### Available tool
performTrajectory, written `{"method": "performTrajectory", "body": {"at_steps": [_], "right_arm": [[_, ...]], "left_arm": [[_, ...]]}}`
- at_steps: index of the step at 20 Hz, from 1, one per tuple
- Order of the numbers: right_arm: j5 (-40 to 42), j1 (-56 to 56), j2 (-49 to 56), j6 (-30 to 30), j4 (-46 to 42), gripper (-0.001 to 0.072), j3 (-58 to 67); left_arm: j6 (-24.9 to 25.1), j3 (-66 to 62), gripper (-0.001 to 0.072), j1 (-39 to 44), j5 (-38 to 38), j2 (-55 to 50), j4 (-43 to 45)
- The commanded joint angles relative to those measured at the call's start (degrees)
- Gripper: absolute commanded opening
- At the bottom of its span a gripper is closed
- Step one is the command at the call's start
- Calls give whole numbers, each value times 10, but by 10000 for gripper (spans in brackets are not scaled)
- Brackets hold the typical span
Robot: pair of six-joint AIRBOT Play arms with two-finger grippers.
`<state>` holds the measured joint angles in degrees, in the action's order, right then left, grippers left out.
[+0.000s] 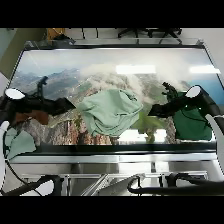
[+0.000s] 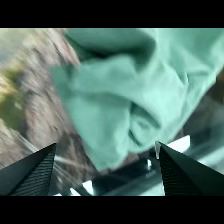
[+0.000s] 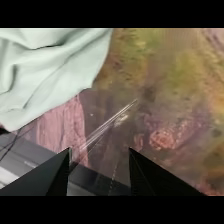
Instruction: Fold the shirts.
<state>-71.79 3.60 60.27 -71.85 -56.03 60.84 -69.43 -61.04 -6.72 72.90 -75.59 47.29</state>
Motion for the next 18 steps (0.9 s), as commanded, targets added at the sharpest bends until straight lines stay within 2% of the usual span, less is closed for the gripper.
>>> {"method": "performTrajectory", "body": {"at_steps": [1, 3, 4, 10, 15, 16, 18], "right_arm": [[35, 9, 43, 45, 51, 411, -12], [39, 9, 79, 76, 102, 427, -12], [42, 8, 95, 90, 124, 525, -12], [77, 8, 161, 175, 231, 522, -3], [138, 8, 179, 201, 255, 519, 14], [146, 7, 183, 201, 257, 518, 19], [162, 7, 194, 202, 265, 450, 26]], "left_arm": [[-21, 93, 695, 95, -33, 24, -8], [-32, 134, 695, 135, -79, 23, -8], [-37, 150, 695, 149, -104, 23, -8], [-44, 178, 695, 211, -217, 10, -8], [-46, 178, 693, 214, -225, -38, -9], [-46, 178, 625, 209, -232, -38, -9], [-45, 178, 286, 197, -236, -31, -7]]}}
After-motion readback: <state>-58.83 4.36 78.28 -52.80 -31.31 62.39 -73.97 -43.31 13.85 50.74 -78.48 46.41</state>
